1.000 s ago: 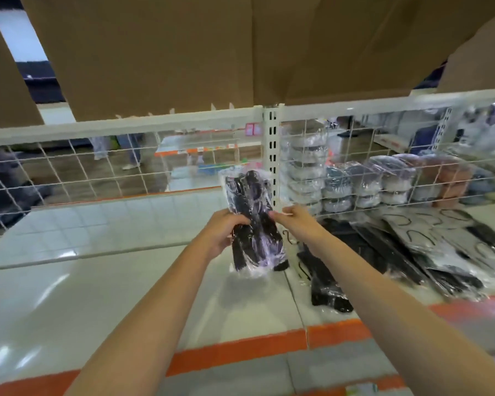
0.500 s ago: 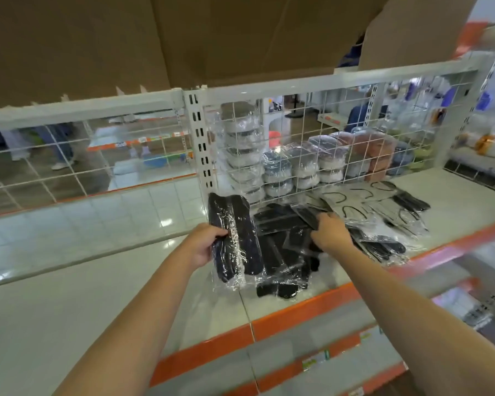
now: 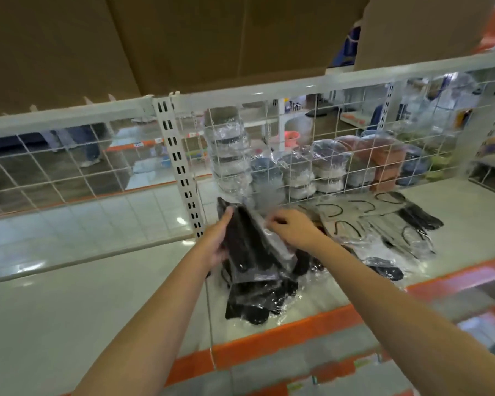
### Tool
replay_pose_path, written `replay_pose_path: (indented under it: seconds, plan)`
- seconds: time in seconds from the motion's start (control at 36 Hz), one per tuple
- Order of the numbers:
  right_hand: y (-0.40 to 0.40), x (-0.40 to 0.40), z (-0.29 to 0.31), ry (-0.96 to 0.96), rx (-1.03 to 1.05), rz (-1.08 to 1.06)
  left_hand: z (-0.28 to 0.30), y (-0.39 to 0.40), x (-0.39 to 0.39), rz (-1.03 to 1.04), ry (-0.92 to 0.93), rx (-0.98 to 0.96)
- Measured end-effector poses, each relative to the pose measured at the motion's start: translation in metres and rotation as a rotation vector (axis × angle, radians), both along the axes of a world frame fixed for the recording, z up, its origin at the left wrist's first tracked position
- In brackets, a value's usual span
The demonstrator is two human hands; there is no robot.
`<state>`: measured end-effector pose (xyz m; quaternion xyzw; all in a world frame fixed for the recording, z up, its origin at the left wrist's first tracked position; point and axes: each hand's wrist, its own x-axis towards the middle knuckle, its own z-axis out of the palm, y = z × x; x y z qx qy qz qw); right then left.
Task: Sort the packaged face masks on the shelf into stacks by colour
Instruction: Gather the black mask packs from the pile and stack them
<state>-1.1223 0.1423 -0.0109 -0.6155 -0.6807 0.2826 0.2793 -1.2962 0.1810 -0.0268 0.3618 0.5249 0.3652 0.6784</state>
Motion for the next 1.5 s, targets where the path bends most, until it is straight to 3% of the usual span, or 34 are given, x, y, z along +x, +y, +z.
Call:
replay_pose_path:
  seconds: [0.06, 0.11, 0.19, 0.25, 0.42, 0.58, 0.86, 1.14, 1.19, 1.28, 1.36, 1.42, 1.5]
  plan:
    - [-0.002, -0.009, 0.003, 0.224, -0.183, 0.179, -0.002, -0.001, 0.009, -0.04, -0.009, 0.02]
    - [0.004, -0.008, -0.002, 0.303, -0.185, 0.153, -0.006, -0.001, 0.014, -0.006, 0.068, 0.054]
    - [0.023, 0.009, -0.016, 0.09, 0.046, -0.06, -0.011, 0.0, 0.008, 0.095, 0.144, 0.07]
    - [0.036, 0.023, -0.029, -0.095, 0.084, -0.11, -0.014, -0.001, -0.002, 0.146, 0.158, 0.072]
    - [0.044, 0.041, -0.085, -0.527, -0.103, 0.107, -0.012, -0.019, -0.034, 0.26, 0.136, 0.093]
    - [0.046, 0.033, -0.07, -0.713, 0.027, 0.12, -0.007, -0.029, -0.055, 0.371, 0.103, 0.108]
    - [0.044, 0.017, -0.033, -0.224, 0.12, -0.087, 0.002, -0.033, -0.058, 0.435, 0.043, 0.17]
    - [0.009, -0.028, 0.031, 0.213, 0.418, -0.01, 0.029, -0.03, -0.04, 0.575, -0.004, 0.281]
    - [-0.001, -0.042, 0.039, 0.179, 0.454, 0.099, 0.036, -0.031, -0.029, 0.562, -0.027, 0.312]
    - [-0.003, -0.054, 0.038, -0.073, 0.508, 0.297, 0.048, -0.033, -0.018, 0.452, -0.188, 0.378]
    - [0.001, -0.055, 0.038, -0.227, 0.565, 0.327, 0.055, -0.033, -0.019, 0.306, -0.324, 0.426]
    - [0.001, -0.053, 0.044, -0.199, 0.582, 0.379, 0.06, -0.034, -0.021, 0.302, -0.274, 0.467]
    - [0.005, -0.048, 0.054, 0.034, 0.513, 0.368, 0.067, -0.031, -0.026, 0.399, -0.182, 0.501]
